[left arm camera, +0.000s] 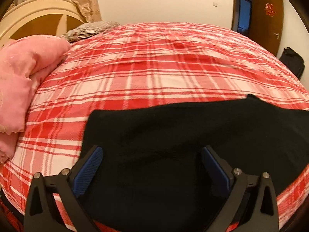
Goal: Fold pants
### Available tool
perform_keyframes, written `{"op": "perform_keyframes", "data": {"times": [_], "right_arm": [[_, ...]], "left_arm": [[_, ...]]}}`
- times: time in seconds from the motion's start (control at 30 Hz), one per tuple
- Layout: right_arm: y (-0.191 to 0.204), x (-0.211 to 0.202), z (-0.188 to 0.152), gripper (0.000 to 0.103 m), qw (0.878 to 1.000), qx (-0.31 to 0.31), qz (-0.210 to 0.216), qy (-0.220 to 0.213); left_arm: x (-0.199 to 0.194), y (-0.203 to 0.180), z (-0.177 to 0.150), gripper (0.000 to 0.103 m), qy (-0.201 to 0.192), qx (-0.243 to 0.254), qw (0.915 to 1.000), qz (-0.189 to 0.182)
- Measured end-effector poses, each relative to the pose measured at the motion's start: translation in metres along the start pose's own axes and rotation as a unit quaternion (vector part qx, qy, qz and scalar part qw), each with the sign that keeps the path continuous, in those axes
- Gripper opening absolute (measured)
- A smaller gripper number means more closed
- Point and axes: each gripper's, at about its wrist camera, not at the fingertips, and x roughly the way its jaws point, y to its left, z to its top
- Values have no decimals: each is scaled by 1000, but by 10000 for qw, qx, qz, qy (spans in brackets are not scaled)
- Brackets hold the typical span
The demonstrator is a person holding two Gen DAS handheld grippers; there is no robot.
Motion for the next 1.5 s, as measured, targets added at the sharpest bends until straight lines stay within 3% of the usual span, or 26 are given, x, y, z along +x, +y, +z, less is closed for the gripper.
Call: {"op": "perform_keyframes", "data": {"times": [0.13, 0.33, 0.67, 0.83, 1.0, 1.07, 1.23, 1.37, 1.5], "right_arm": [[22, -7, 0, 15, 9990, -311, -253, -172], [97, -11, -5, 14, 9902, -1321, -319, -317], [209, 24, -49, 14, 9622, -2720, -91, 64], [238, 71, -95, 14, 9356, -3469, -262, 595], [234, 128, -148, 15, 8944, -4142, -648, 1555], [228, 138, -160, 23, 8849, -4247, -782, 1748], [218, 121, -158, 41, 8970, -3957, -135, 1966], [209, 114, -160, 42, 9048, -3757, 194, 1995], [206, 103, -156, 42, 9190, -3469, 590, 1778]], "left_arm": [[-12, -19, 3, 103, 23, 72, 9993, -376], [-30, -62, 15, 103, -46, 246, 9927, -1177], [-45, -132, 19, 103, -21, 816, 9768, -1981], [-45, -159, 20, 103, 67, 904, 9684, -2324], [-47, -192, 21, 103, 131, 1152, 9596, -2565], [-47, -205, 21, 103, 181, 1260, 9561, -2641], [-46, -234, 26, 103, 367, 1363, 9454, -2939], [-45, -260, 29, 102, 490, 1357, 9361, -3209], [-41, -287, 30, 94, 709, 1359, 9271, -3419]]}}
